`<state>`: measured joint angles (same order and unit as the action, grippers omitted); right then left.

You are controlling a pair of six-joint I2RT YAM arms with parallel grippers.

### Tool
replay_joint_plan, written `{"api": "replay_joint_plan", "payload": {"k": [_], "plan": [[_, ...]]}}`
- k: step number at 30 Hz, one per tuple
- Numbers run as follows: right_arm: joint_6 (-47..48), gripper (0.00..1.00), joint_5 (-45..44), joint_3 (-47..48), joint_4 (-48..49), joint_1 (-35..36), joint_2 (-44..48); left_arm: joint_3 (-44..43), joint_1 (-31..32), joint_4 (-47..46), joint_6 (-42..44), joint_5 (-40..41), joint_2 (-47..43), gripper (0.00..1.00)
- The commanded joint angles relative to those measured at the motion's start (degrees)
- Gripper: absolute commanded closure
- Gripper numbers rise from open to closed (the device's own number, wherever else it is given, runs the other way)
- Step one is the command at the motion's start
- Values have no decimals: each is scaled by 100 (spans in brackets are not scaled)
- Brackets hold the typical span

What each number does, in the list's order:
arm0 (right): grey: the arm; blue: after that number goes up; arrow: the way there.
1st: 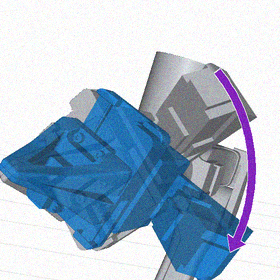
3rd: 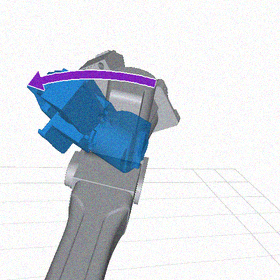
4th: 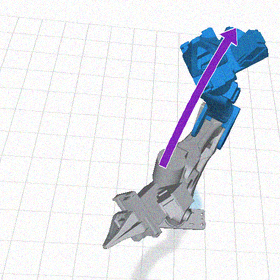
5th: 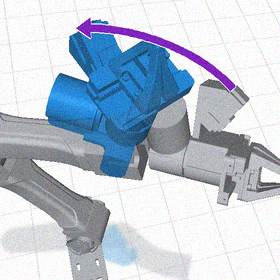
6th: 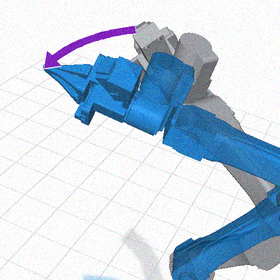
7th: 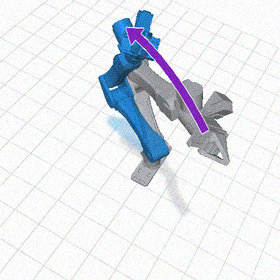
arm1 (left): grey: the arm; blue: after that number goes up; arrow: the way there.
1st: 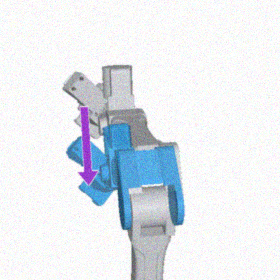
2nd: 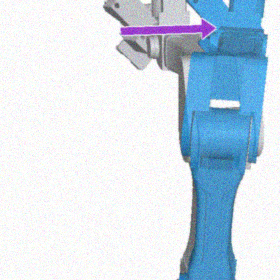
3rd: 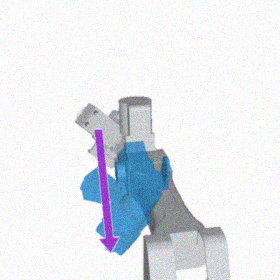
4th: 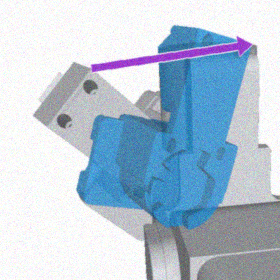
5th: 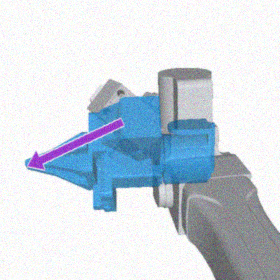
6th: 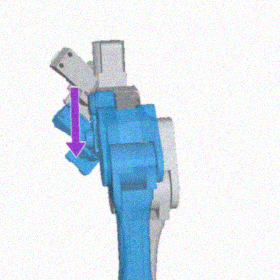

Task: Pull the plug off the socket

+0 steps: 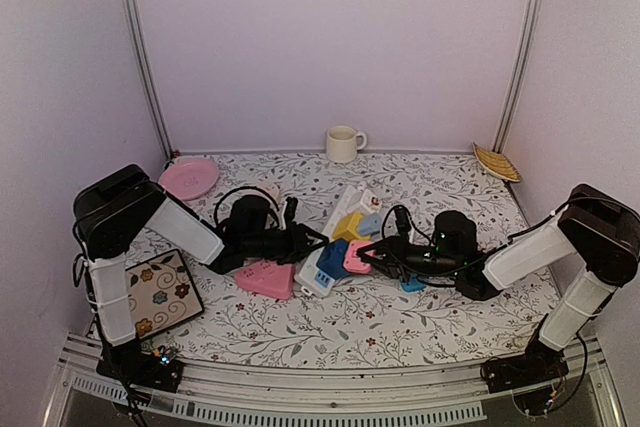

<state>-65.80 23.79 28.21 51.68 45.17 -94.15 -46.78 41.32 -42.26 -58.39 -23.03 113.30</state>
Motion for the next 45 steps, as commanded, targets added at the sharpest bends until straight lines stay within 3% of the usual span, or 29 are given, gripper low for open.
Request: {"api": "replay_joint_plan", "payload": {"k": [1, 15, 22, 28, 36, 40, 45], "plan": [[-66, 96, 448, 6, 1456, -62, 454, 215, 77, 557, 260, 346, 235, 94], [-886, 96, 248, -562, 2335, -216, 792, 86, 374, 1252, 672, 1248, -9, 97], [-1089, 96, 141, -851, 2406, -394, 958, 55, 407, 1324, 696, 1312, 26, 97], [-622, 96, 16, -1213, 1300, -844, 1667, 47, 410, 1373, 731, 1326, -7, 97], [616, 94, -694, -1137, -1529, -1369, 2889, 60, 413, 1425, 791, 1347, -197, 95], [1287, 91, -760, -940, -2384, -1902, 2883, 90, 421, 1493, 844, 1393, -334, 92], [1785, 90, -383, -852, -2575, -2580, 2413, 91, 420, 1532, 895, 1389, -436, 90]]}}
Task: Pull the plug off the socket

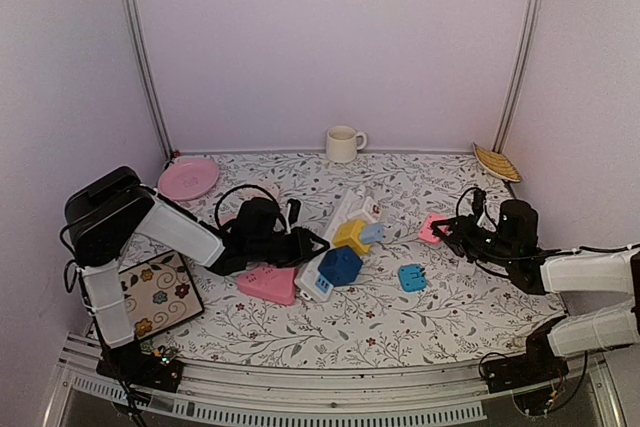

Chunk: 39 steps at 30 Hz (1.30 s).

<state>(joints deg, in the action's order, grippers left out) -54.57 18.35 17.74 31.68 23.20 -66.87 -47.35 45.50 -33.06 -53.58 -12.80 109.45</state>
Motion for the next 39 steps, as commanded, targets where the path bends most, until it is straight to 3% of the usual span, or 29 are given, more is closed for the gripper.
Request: {"api": "replay_joint_plan", "payload": {"k": [1, 8, 14, 23, 30, 39], "plan": [[736, 89, 221, 230, -581, -461, -444, 148, 0, 616, 418, 366, -67, 90], [1064, 82, 487, 566, -580, -647, -1332, 113, 17, 625, 443, 331, -147, 89], [1177, 52, 405, 700, -698, -703, -1534, 99, 28, 635, 469, 327, -191, 88], [1401, 30, 101, 797, -1330, -712, -956, 43, 29, 643, 480, 277, -188, 87], [1378, 19, 257, 781, -1561, -582, -415, 25, 36, 643, 467, 272, -196, 87], [976, 15, -30, 1087, -1400, 413, -413, -15, 119, 672, 484, 355, -220, 87]]}}
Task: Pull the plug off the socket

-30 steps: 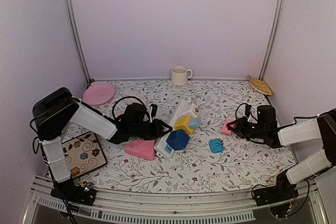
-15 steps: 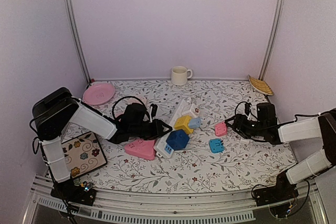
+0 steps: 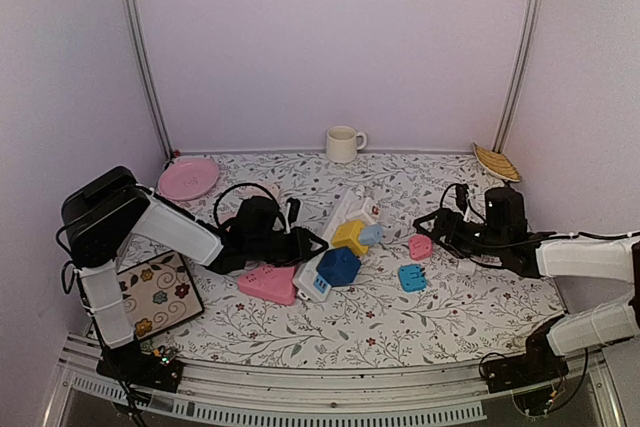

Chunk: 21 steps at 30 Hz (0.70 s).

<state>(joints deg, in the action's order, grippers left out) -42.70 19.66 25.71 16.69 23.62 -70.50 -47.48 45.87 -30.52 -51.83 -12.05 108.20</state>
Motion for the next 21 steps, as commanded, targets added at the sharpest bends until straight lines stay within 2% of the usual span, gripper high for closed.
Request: {"api": "replay_joint_plan", "payload": {"k": [1, 10, 21], "plan": [[-254, 15, -184, 352, 168, 481, -123, -10, 96, 442, 320, 303, -105, 87], [-721, 22, -105, 658, 881, 1072, -1140, -130, 250, 723, 516, 628, -205, 87], [-1289, 38, 46, 687, 1880, 1271, -2104, -431, 586, 1194, 830, 1200, -247, 87]]}}
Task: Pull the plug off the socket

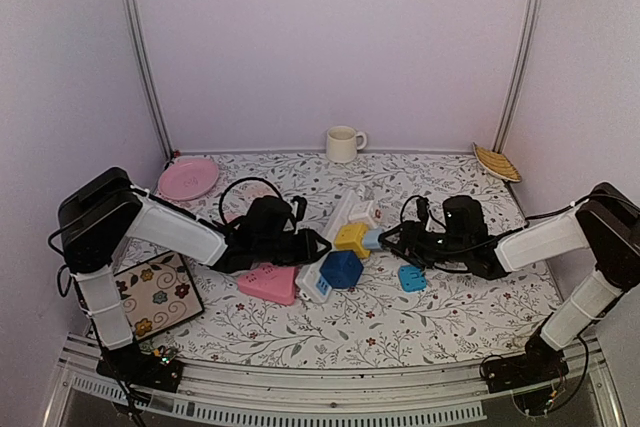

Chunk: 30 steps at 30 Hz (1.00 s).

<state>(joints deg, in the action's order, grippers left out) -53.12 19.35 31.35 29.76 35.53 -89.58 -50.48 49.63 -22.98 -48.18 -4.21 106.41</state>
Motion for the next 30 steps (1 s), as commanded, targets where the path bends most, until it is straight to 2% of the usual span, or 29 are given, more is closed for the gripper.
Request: {"api": "replay_joint_plan", "payload": {"k": [1, 10, 15, 19, 23, 24, 30], "plan": [[-278, 39, 77, 115, 643, 92, -245, -179, 242, 480, 505, 466, -68, 87], [-639, 48, 314, 65, 1326, 103, -767, -325, 395, 664, 583, 683, 0, 87], [-741, 57, 341, -9, 1491, 103, -832, -335, 394, 670, 573, 686, 22, 88], [-767, 72, 296, -129, 1515, 103, -703, -318, 390, 818, 573, 922, -16, 89], [-761, 80, 236, -253, 1486, 103, -439, -353, 390, 1084, 605, 1202, -67, 90], [-761, 85, 236, -260, 1458, 103, -377, -361, 391, 1140, 615, 1267, -80, 90], [-705, 91, 191, -304, 1244, 103, 34, -375, 391, 1352, 643, 1590, -145, 92]]}}
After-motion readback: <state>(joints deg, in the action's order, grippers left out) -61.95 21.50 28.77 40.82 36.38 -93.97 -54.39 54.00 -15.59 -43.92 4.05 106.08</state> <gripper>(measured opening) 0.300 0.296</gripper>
